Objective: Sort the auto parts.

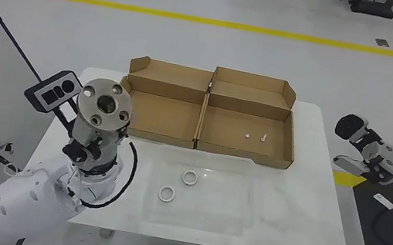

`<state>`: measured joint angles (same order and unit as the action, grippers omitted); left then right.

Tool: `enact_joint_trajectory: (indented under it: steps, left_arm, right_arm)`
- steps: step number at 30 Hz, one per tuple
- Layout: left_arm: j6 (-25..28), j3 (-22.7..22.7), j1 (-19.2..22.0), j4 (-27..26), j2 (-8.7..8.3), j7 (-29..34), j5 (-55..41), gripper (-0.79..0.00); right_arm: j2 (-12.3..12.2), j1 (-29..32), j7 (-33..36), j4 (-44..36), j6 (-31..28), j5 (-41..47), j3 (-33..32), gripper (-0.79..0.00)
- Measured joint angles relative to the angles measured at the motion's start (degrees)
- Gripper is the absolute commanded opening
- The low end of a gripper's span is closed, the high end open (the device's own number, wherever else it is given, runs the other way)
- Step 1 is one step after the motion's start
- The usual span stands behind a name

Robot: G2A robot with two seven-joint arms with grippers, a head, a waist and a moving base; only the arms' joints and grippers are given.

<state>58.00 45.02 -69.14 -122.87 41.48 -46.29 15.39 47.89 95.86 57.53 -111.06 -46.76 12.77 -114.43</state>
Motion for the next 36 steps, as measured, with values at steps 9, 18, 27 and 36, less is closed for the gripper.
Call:
enact_joint_trajectory:
  steps: [9, 18, 27, 36]
  left_arm:
    - [0.0, 0.37, -1.54, 3.45, -0.77, 0.07, 5.62, -0.785]
    - [0.0, 0.18, -2.12, 6.65, -2.76, 0.1, 11.72, -0.785]
    - [0.0, 0.37, -2.22, 1.76, -2.77, 0.0, 2.73, -0.785]
    - [0.0, 0.66, -2.41, 1.56, -2.46, 0.0, 2.01, -0.785]
  right_arm:
    - [0.0, 0.0, 0.0, 0.0, 0.0, 0.0, 0.0, 0.0]
    - [0.0, 0.0, 0.0, 0.0, 0.0, 0.0, 0.0, 0.0]
    - [0.0, 0.0, 0.0, 0.0, 0.0, 0.0, 0.0, 0.0]
    - [0.0, 0.0, 0.0, 0.0, 0.0, 0.0, 0.0, 0.0]
